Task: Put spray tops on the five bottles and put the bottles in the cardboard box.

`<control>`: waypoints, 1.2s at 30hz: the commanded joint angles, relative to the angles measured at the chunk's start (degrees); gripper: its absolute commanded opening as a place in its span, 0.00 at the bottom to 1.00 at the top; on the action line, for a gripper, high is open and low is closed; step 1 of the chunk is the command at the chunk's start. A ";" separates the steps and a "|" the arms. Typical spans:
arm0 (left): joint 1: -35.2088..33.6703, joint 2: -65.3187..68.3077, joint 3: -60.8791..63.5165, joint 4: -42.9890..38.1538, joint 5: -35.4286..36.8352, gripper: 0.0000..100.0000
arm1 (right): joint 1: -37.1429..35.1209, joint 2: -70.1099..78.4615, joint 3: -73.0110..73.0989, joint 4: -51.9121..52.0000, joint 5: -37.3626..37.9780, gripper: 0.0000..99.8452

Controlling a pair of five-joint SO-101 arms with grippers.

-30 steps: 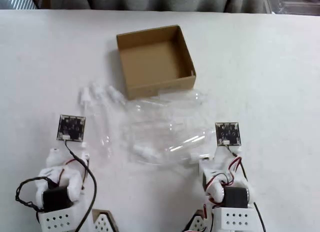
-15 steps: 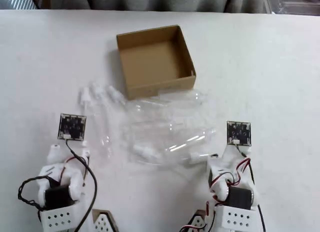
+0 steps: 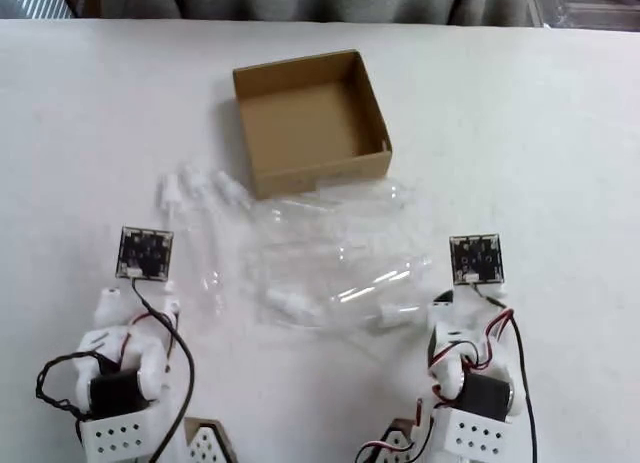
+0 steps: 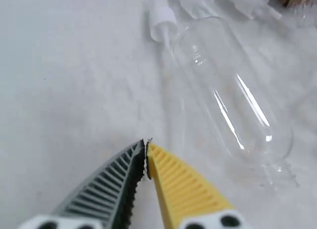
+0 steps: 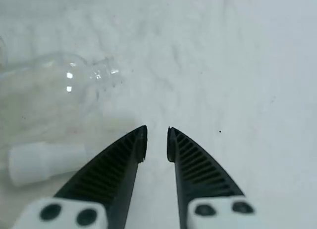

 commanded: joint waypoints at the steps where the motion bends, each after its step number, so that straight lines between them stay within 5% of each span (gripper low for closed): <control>1: -0.66 -0.66 -0.35 -1.23 -0.53 0.02 | 0.75 -0.66 0.00 -1.54 1.93 0.05; 22: -0.75 -0.66 -0.35 -1.32 -0.53 0.02 | -5.93 1.98 -15.12 -1.98 -9.93 0.05; 31: -0.75 -0.66 -0.35 -1.32 -0.53 0.02 | -11.38 30.99 -29.98 -1.36 -10.37 0.05; 36: -0.75 -0.66 -0.35 -1.58 -0.53 0.02 | -12.53 45.67 -41.76 4.26 -21.36 0.14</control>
